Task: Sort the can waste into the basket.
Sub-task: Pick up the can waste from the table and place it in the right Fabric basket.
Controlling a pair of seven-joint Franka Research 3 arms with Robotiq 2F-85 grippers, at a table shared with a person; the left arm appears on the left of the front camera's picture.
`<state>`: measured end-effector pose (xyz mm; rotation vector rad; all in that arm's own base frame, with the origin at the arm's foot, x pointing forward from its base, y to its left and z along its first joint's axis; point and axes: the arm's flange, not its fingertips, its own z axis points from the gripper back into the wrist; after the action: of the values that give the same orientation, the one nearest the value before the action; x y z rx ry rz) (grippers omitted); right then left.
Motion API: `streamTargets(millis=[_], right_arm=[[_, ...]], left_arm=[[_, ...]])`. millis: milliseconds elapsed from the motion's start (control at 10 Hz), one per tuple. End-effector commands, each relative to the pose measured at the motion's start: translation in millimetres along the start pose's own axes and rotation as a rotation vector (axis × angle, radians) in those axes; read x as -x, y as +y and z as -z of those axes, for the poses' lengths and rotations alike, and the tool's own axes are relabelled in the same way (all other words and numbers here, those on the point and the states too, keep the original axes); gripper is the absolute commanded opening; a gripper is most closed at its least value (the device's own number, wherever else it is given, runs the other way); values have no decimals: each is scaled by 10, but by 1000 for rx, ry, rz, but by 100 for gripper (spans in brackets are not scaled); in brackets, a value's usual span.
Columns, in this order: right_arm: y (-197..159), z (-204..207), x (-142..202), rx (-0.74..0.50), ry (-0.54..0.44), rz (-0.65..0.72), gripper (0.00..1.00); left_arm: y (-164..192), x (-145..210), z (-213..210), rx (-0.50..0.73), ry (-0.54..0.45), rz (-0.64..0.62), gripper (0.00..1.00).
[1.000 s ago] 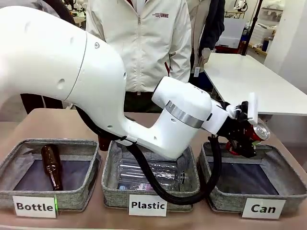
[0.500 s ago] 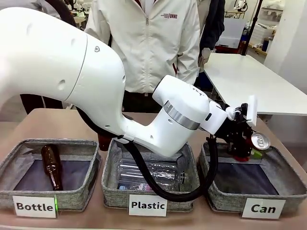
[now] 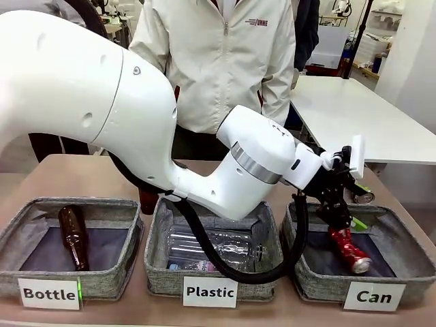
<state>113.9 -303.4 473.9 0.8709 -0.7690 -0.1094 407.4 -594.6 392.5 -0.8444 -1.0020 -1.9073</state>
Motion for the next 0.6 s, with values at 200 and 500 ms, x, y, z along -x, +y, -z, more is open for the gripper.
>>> streamTargets(millis=[200,500], right_arm=[[5,-10,-6,-1,-8,1,100],[167,666,-257,-35,74,53,100]], left_arm=[[-153,-312,-557,84,-25,-178,100],[-709,-750,-1602,121,-63,-326,100]])
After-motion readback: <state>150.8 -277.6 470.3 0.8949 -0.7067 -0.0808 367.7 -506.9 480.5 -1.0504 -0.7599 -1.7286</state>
